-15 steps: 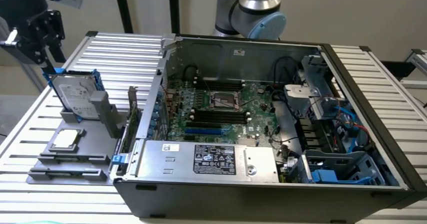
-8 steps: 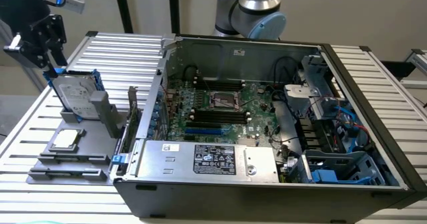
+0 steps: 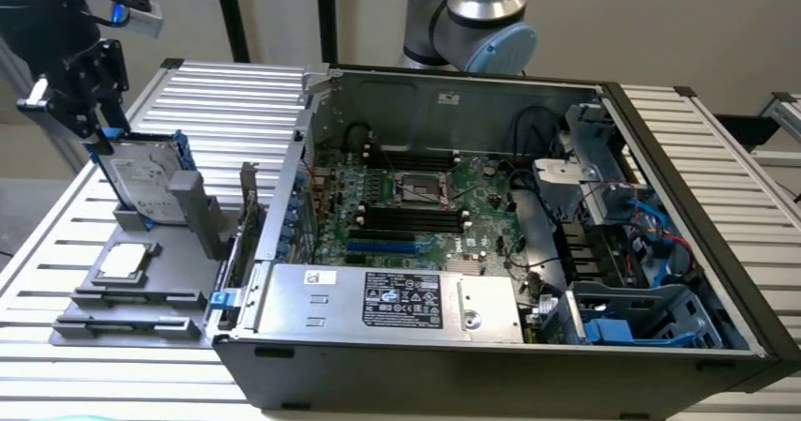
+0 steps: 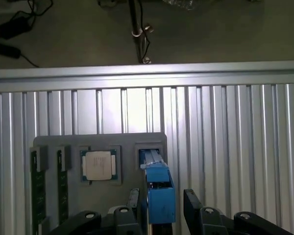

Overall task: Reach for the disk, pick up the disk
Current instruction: 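Pick up the disk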

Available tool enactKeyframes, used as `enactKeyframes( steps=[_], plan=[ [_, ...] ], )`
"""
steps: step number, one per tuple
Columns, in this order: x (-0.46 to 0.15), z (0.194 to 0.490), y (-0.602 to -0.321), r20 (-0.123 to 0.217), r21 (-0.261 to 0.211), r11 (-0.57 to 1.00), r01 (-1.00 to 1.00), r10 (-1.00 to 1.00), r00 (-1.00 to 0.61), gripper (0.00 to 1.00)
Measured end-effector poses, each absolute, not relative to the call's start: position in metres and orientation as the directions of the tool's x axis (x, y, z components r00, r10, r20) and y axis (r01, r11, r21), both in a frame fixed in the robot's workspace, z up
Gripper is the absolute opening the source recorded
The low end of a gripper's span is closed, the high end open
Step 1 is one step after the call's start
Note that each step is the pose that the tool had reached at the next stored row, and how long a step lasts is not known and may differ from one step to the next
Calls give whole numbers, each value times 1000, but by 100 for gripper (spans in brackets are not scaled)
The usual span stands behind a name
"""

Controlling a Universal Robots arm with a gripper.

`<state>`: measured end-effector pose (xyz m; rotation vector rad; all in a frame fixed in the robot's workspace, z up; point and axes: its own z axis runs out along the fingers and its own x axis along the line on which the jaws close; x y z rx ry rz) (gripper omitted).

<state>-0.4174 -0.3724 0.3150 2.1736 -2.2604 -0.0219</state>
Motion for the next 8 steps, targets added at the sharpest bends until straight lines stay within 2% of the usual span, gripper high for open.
enactKeyframes(
  steps=[8],
  plan=[
    [-418, 301, -372, -6, 14, 20, -1000, -1000, -20, 48]
  ],
)
